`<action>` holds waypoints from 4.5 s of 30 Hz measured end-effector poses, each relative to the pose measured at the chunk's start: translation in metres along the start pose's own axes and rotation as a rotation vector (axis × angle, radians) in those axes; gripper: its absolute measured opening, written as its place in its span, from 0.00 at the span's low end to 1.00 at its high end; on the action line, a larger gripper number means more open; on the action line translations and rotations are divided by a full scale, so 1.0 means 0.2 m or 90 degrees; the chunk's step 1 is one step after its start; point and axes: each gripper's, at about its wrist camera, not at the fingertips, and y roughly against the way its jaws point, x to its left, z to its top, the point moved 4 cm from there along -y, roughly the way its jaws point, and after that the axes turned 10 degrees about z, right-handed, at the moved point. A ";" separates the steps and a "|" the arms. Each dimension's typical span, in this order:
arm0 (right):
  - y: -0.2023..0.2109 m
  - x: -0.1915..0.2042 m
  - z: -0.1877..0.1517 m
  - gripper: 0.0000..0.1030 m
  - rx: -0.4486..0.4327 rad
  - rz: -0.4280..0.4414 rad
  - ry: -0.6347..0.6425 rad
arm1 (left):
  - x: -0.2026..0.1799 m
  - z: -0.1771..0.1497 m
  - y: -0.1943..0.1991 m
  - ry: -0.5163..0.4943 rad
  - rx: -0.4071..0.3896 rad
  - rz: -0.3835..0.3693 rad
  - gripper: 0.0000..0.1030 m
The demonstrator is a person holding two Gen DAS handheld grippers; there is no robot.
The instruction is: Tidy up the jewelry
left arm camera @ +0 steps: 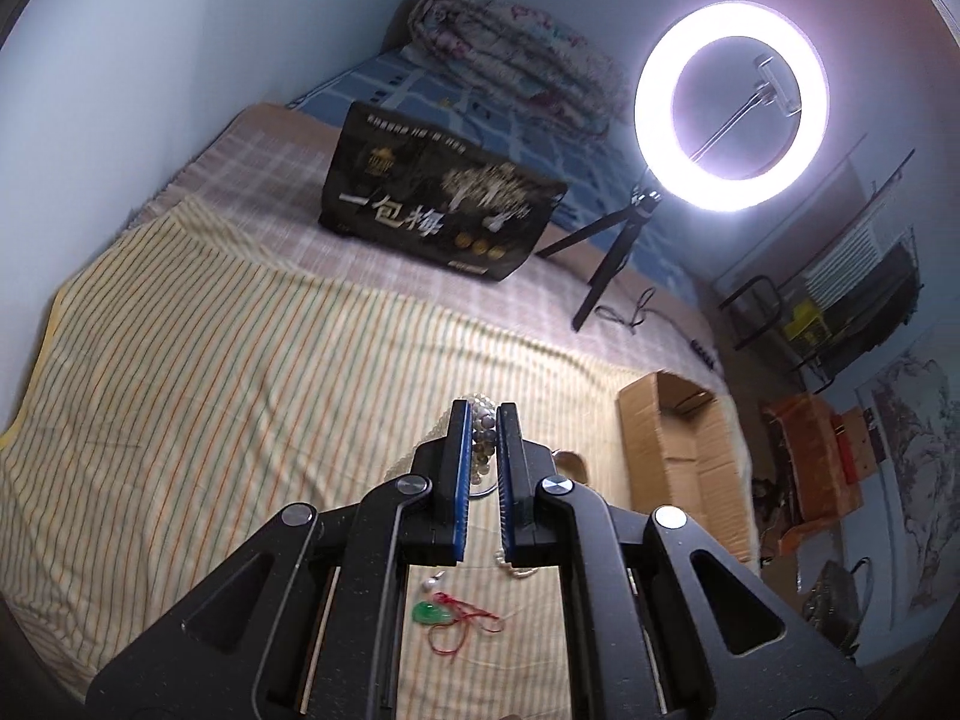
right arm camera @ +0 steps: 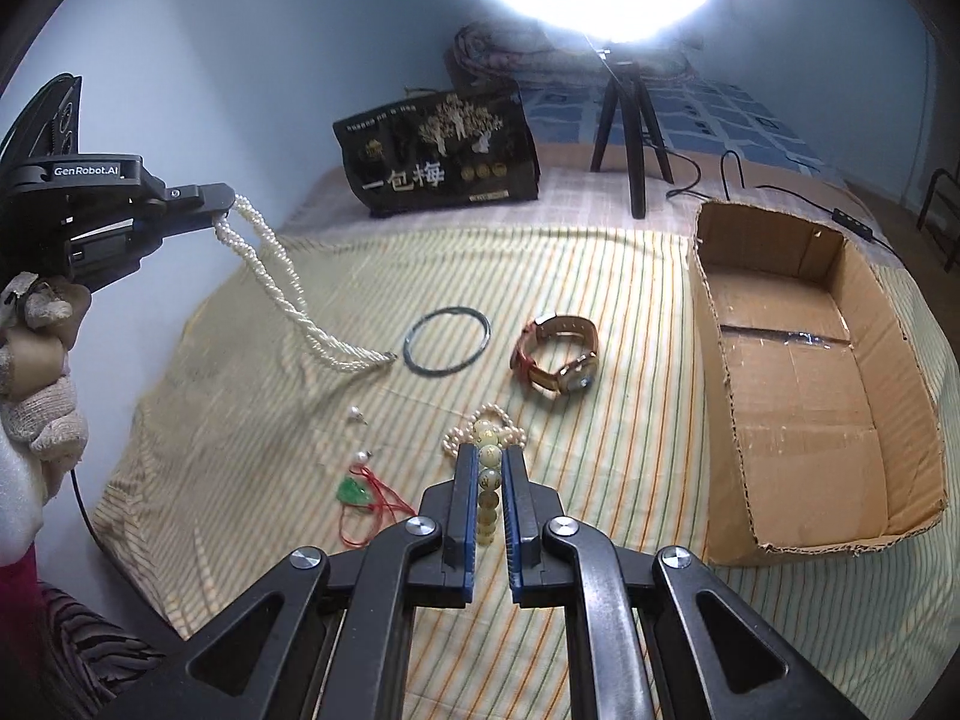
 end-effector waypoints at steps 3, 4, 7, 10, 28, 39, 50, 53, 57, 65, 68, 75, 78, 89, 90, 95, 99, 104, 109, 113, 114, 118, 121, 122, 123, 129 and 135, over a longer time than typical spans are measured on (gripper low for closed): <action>0.03 0.01 0.02 0.05 -0.013 0.002 0.004 | -0.03 0.01 0.05 -0.006 -0.013 -0.010 0.05; 0.04 0.01 0.03 0.05 -0.016 0.003 0.004 | -0.05 0.02 0.07 -0.008 -0.019 -0.015 0.05; 0.07 0.01 0.05 0.05 -0.029 0.001 0.005 | -0.11 0.03 0.13 -0.018 -0.033 -0.032 0.05; 0.10 -0.01 0.07 0.05 -0.042 -0.004 0.003 | -0.18 0.05 0.18 -0.025 -0.044 -0.049 0.05; 0.22 -0.24 0.07 0.05 -0.060 -0.035 -0.034 | -0.23 -0.05 -0.05 -0.101 0.023 0.021 0.10; 0.21 -0.28 0.01 0.05 -0.041 -0.035 -0.044 | 0.01 -0.44 -0.39 -0.173 0.182 0.112 0.39; 0.16 -0.25 0.00 0.05 -0.029 -0.033 -0.036 | 0.13 -0.42 -0.60 -0.088 0.219 0.157 0.39; 0.16 -0.26 0.00 0.05 -0.026 -0.030 -0.037 | 0.15 -0.42 -0.66 -0.080 0.224 0.173 0.39; 0.16 -0.26 0.00 0.05 -0.025 -0.027 -0.038 | 0.15 -0.44 -0.72 -0.104 0.213 0.189 0.38; 0.16 -0.25 0.00 0.05 -0.028 -0.028 -0.035 | 0.16 -0.41 -0.71 -0.108 0.179 0.204 0.06; 0.16 -0.24 0.00 0.05 -0.030 -0.030 -0.030 | 0.20 -0.39 -0.69 -0.058 0.187 0.165 0.06; 0.19 -0.24 0.00 0.05 -0.039 -0.029 -0.033 | 0.20 -0.33 -0.54 0.064 0.210 -0.031 0.06; 0.20 -0.23 0.00 0.05 -0.042 -0.029 -0.036 | 0.15 -0.29 -0.46 0.078 0.205 -0.092 0.06; 0.21 -0.22 0.01 0.05 -0.047 -0.028 -0.032 | -0.06 -0.15 -0.17 0.074 0.161 -0.194 0.06; 0.21 -0.22 0.01 0.05 -0.047 -0.028 -0.032 | -0.07 -0.14 -0.14 0.073 0.157 -0.201 0.06; 0.22 -0.21 0.01 0.05 -0.049 -0.029 -0.031 | -0.19 -0.07 0.00 0.030 0.107 -0.201 0.06; 0.22 -0.22 0.02 0.05 -0.051 -0.031 -0.034 | -0.27 -0.05 0.02 0.019 0.101 -0.211 0.06; 0.25 -0.24 0.03 0.05 -0.061 -0.035 -0.039 | -0.41 -0.03 0.05 -0.024 0.079 -0.205 0.06; 0.29 -0.28 0.05 0.05 -0.074 -0.041 -0.049 | -0.57 -0.01 0.06 -0.072 0.069 -0.197 0.06; 0.35 -0.34 0.07 0.05 -0.088 -0.047 -0.062 | -0.67 0.00 0.05 -0.094 0.067 -0.190 0.06; 0.37 -0.35 0.07 0.05 -0.092 -0.047 -0.066 | -0.70 0.00 0.05 -0.101 0.066 -0.188 0.06; 0.44 -0.41 0.10 0.05 -0.113 -0.052 -0.080 | -0.84 0.03 0.05 -0.131 0.056 -0.180 0.06; 0.49 -0.46 0.12 0.05 -0.126 -0.056 -0.088 | -0.94 0.05 0.06 -0.146 0.051 -0.181 0.06; 0.51 -0.47 0.13 0.05 -0.129 -0.057 -0.090 | -0.97 0.05 0.06 -0.150 0.050 -0.181 0.06; 0.52 -0.49 0.13 0.05 -0.132 -0.058 -0.094 | -1.00 0.05 0.06 -0.154 0.049 -0.182 0.06; 0.58 -0.60 0.12 0.05 -0.138 -0.064 -0.119 | -1.20 0.05 0.06 -0.179 0.042 -0.196 0.06; 0.56 -0.71 0.09 0.05 -0.120 -0.060 -0.151 | -1.35 -0.01 -0.03 -0.198 0.053 -0.189 0.06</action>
